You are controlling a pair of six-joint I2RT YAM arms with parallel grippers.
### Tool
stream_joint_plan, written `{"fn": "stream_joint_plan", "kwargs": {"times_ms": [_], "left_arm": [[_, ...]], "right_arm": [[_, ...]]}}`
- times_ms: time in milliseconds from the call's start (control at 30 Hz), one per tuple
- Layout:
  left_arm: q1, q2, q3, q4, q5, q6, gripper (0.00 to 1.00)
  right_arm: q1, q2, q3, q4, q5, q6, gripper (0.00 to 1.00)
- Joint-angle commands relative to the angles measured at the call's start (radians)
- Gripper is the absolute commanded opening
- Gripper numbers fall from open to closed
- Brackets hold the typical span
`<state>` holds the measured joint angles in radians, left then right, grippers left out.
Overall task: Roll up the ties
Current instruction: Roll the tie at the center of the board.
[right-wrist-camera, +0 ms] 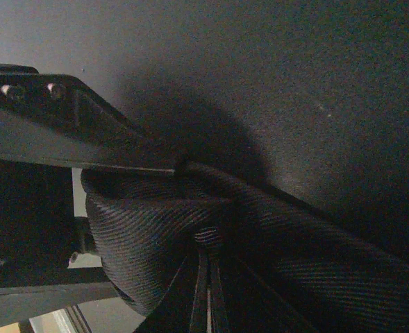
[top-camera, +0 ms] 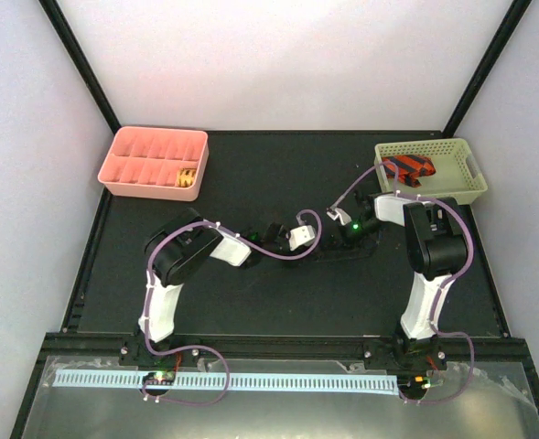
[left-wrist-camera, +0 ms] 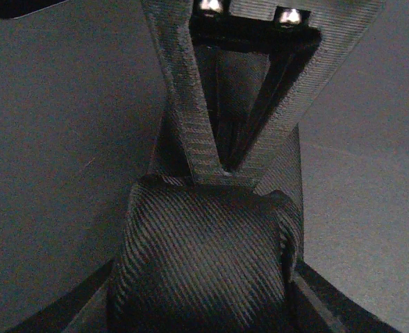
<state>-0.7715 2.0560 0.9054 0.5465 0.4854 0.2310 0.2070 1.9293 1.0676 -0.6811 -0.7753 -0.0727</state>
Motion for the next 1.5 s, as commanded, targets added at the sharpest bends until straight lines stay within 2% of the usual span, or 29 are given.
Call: {"fn": "stream_joint_plan", "kwargs": {"times_ms": [0, 100, 200, 300, 367, 467, 767, 833, 967, 1033, 1100, 1167, 1233, 1333, 1467], "left_arm": [[0.0, -0.018, -0.006, -0.09, -0.009, 0.013, 0.48], [0.0, -0.072, -0.021, -0.221, -0.078, 0.034, 0.44], [0.0, -0.11, -0.041, -0.342, -0.137, 0.059, 0.43], [0.0, -0.124, -0.055, -0.39, -0.167, 0.069, 0.42], [0.0, -0.121, -0.046, -0.415, -0.176, 0.067, 0.42], [0.0, -0.112, -0.024, -0.436, -0.186, 0.065, 0.42], [0.0, -0.085, 0.001, -0.45, -0.17, 0.054, 0.41], [-0.001, -0.079, 0.004, -0.45, -0.168, 0.051, 0.41], [0.0, -0.085, 0.006, -0.451, -0.169, 0.048, 0.42], [0.0, -0.086, 0.008, -0.451, -0.171, 0.045, 0.43], [0.002, -0.082, 0.009, -0.444, -0.155, 0.034, 0.48], [0.009, -0.084, 0.001, -0.417, -0.122, 0.019, 0.61], [0.018, -0.099, -0.024, -0.353, -0.084, 0.005, 0.69], [0.035, -0.136, -0.081, -0.202, -0.019, -0.013, 0.82], [0.043, -0.164, -0.168, 0.013, 0.058, -0.016, 0.9]], "right_arm": [[0.007, 0.033, -0.023, 0.007, 0.031, -0.015, 0.02], [0.008, 0.004, -0.03, 0.0, -0.024, -0.024, 0.03], [0.001, -0.046, -0.008, -0.024, -0.017, -0.044, 0.12], [-0.007, -0.096, 0.015, -0.041, -0.041, -0.046, 0.32], [-0.003, -0.121, 0.012, -0.025, -0.072, -0.026, 0.41], [0.026, -0.113, 0.02, -0.021, -0.09, 0.0, 0.44], [0.088, -0.023, 0.05, -0.004, -0.027, 0.036, 0.42], [0.093, -0.008, 0.054, 0.005, -0.021, 0.038, 0.38], [0.094, -0.002, 0.05, -0.002, -0.007, 0.03, 0.04], [0.093, -0.007, 0.042, -0.012, 0.008, 0.017, 0.02], [0.09, -0.007, 0.033, -0.023, 0.016, 0.005, 0.02], [0.088, -0.01, 0.018, -0.022, 0.028, -0.004, 0.02], [0.085, -0.011, 0.003, -0.019, 0.044, -0.012, 0.02], [0.075, -0.015, -0.019, -0.007, 0.067, -0.02, 0.02], [0.056, -0.012, -0.057, 0.019, 0.091, -0.02, 0.02]]}}
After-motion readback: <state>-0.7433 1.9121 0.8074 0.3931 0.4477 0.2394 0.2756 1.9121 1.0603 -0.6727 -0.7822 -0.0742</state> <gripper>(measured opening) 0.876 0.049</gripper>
